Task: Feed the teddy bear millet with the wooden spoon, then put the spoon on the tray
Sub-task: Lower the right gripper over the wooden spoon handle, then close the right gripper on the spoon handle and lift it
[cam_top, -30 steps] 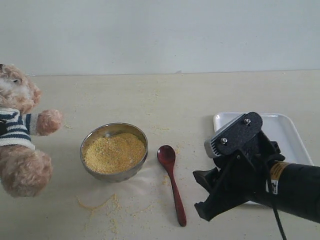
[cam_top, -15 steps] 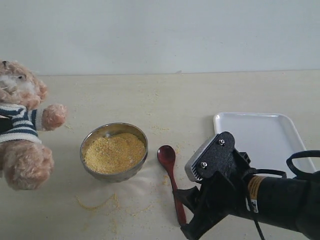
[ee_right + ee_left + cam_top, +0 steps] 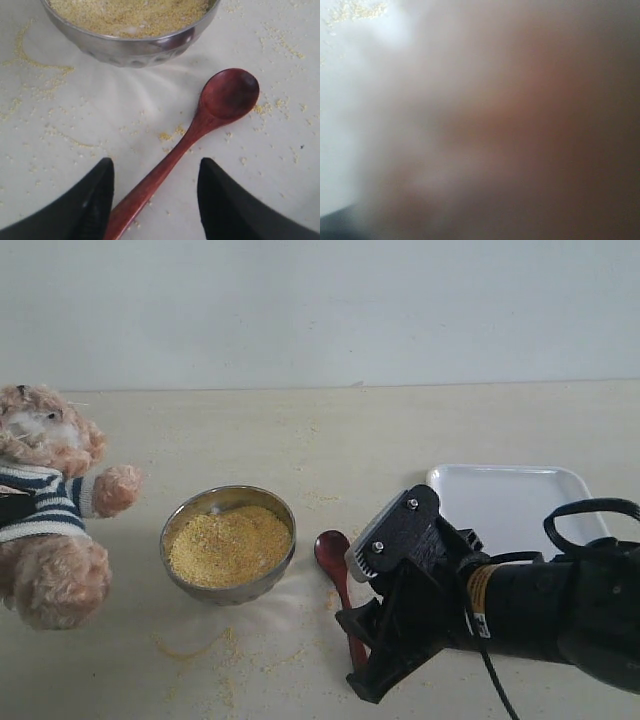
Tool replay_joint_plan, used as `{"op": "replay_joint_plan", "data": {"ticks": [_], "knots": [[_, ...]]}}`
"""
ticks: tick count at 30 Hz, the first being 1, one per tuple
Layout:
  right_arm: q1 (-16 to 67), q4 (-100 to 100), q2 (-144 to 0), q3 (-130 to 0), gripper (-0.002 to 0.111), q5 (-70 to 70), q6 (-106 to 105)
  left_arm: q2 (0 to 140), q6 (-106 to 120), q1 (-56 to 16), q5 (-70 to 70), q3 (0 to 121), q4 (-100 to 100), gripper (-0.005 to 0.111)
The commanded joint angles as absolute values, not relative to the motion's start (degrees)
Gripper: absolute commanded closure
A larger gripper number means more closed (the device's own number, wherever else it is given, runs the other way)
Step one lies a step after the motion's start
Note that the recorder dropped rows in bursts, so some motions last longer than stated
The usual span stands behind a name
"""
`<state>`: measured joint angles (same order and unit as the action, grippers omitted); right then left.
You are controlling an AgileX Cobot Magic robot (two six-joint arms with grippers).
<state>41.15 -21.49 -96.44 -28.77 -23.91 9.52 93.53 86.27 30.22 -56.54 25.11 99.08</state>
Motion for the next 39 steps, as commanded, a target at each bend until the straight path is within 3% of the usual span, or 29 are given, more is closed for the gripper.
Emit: {"op": "replay_joint_plan", "data": {"ticks": [1,5,22,25,29,39], "knots": [[41.2,-21.9,-97.5,-29.7,0.057,-24.5,9.8,93.5,88.9,30.2,-58.4,25.4,99.9,0.102],[41.2,-22.8,-100.0,-32.0,0.057,-19.4,9.6,93.5,89.8,30.2,-58.4,25.4,99.9,0.102],[41.2,-22.8,-104.6,-32.1,0.058,-20.0,9.6,93.5,89.8,30.2,-58.9,25.4,99.9,0.102],[41.2,-22.6,-104.6,-32.1,0.072,-20.0,9.6,93.5,89.8,30.2,-58.9,25.4,99.9,0.102],[41.2,-22.6,-104.6,-32.1,0.106,-18.6,9.9,93.5,89.8,30.2,-58.9,25.4,99.9,0.102],[40.9,-9.8,-102.9,-32.1,0.108,-17.3,3.6,93.5,89.8,30.2,-58.9,25.4,99.9,0.102]]}}
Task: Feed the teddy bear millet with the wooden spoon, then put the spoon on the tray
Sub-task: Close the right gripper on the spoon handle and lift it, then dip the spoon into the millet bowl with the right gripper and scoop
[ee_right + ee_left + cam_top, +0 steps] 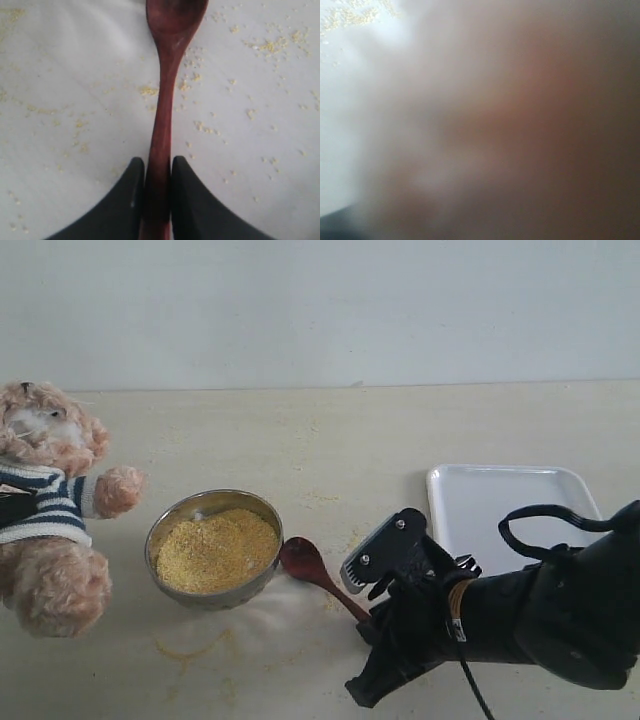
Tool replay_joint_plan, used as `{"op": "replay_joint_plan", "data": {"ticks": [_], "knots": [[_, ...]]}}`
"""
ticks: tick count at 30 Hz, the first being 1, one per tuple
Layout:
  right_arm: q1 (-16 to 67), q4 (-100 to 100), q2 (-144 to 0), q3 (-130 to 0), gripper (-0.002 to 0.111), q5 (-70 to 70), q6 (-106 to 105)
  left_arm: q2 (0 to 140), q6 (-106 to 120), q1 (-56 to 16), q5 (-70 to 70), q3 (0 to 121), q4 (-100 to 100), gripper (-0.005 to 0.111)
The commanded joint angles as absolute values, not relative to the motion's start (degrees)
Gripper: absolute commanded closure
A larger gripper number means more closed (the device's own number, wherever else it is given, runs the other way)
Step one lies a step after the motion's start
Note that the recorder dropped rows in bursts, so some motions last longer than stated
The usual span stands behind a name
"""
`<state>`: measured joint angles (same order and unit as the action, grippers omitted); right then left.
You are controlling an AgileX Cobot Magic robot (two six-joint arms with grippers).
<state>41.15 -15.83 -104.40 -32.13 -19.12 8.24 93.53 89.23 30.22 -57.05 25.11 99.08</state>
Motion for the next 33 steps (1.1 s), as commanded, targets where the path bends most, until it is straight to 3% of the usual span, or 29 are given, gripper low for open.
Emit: {"op": "replay_joint_plan", "data": {"ticks": [1,12,23,33], "knots": [[40.5,-7.9,-102.2,-32.1,0.108,-17.2,2.2,93.5,89.8,30.2,-58.9,25.4,99.9,0.102],[35.4,-5.3,-90.8,-32.4,0.108,-11.1,-4.4,93.5,89.8,30.2,-58.9,25.4,99.9,0.102],[35.9,-7.4,-78.1,-40.2,0.108,8.7,-20.1,93.5,89.8,30.2,-58.3,25.4,99.9,0.102],[40.6,8.8,-75.7,-63.5,0.108,34.3,-48.4,93.5,89.4,30.2,-52.9,25.4,99.9,0.102]]}}
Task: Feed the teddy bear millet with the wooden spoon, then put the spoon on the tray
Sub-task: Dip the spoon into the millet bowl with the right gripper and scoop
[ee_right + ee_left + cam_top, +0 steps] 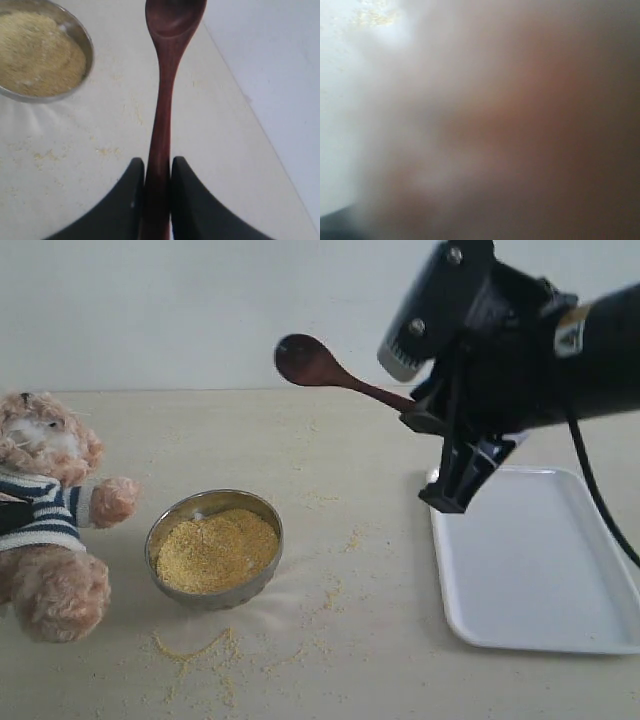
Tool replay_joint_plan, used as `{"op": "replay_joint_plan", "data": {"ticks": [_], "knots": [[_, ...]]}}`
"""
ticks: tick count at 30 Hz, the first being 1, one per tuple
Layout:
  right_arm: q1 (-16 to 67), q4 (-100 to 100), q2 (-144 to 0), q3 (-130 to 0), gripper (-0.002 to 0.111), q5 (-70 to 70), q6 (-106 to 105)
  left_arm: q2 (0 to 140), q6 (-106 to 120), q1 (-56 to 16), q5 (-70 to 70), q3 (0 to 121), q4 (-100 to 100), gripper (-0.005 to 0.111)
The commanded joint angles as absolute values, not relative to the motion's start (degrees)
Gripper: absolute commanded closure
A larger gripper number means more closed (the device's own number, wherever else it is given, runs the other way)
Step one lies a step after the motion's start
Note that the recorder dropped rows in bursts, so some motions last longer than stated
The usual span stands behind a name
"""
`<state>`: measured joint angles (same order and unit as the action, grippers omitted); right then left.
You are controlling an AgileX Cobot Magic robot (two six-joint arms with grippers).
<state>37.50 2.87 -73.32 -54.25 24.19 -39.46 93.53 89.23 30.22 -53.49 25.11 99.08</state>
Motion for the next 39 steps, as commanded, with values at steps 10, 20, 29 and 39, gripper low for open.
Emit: {"op": "replay_joint_plan", "data": {"ticks": [10,20,29,39], "knots": [[41.2,11.5,-99.0,-92.4,0.108,68.3,-47.1,93.5,87.2,30.2,-52.7,25.4,99.9,0.102],[41.2,7.5,-102.5,-93.8,0.108,69.1,-45.6,93.5,87.3,30.2,-52.3,25.4,99.9,0.102],[41.2,7.3,-104.5,-93.8,0.108,67.7,-45.5,93.5,87.3,30.2,-52.3,25.4,99.9,0.102],[51.3,-22.8,-106.7,-93.9,0.108,66.6,-44.5,93.5,88.3,30.2,-46.4,26.8,99.9,0.102]]}}
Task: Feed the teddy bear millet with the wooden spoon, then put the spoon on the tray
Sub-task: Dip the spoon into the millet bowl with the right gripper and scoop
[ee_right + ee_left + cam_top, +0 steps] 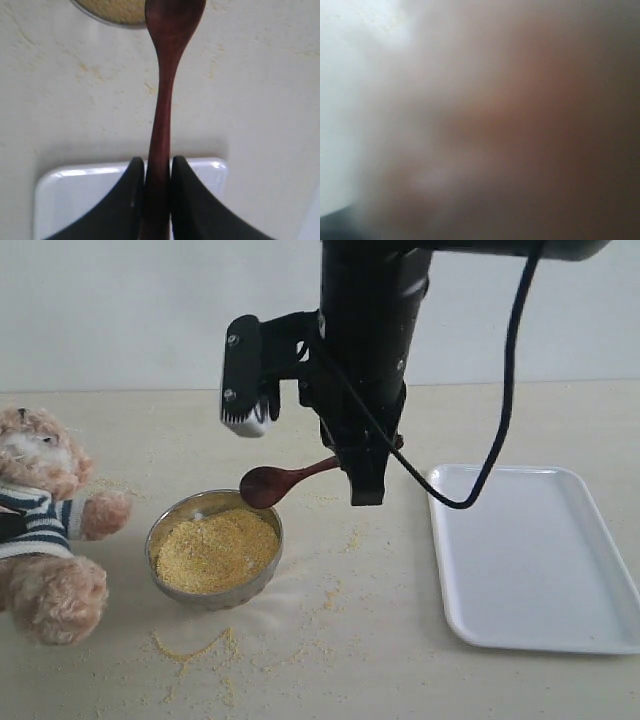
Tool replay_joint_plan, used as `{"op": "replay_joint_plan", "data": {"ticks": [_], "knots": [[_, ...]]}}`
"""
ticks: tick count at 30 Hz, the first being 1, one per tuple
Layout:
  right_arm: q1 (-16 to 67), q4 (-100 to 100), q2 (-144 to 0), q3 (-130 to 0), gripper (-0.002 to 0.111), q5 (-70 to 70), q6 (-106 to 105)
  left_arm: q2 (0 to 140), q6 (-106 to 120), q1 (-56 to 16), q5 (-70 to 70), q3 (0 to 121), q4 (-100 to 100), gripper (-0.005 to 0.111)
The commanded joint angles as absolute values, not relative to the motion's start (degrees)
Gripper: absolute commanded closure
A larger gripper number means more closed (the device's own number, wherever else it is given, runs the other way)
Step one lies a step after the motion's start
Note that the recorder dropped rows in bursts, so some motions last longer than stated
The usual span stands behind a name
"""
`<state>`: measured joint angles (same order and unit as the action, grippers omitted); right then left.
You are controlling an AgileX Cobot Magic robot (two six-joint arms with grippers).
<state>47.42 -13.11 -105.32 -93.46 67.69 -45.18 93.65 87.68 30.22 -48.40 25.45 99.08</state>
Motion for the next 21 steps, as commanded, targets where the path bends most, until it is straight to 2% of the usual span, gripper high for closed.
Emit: {"op": "replay_joint_plan", "data": {"ticks": [1,9,21], "knots": [[52.2,-23.1,-107.6,-93.9,0.108,66.1,-44.4,93.5,88.3,30.2,-46.4,27.2,99.9,0.102],[55.6,-26.3,-111.6,-93.9,0.108,56.7,-39.1,93.5,88.3,30.2,-49.9,28.7,99.9,0.102],[55.8,-24.0,-115.4,-93.9,0.108,57.6,-38.6,93.5,88.3,30.2,-50.3,28.7,99.9,0.102]]}}
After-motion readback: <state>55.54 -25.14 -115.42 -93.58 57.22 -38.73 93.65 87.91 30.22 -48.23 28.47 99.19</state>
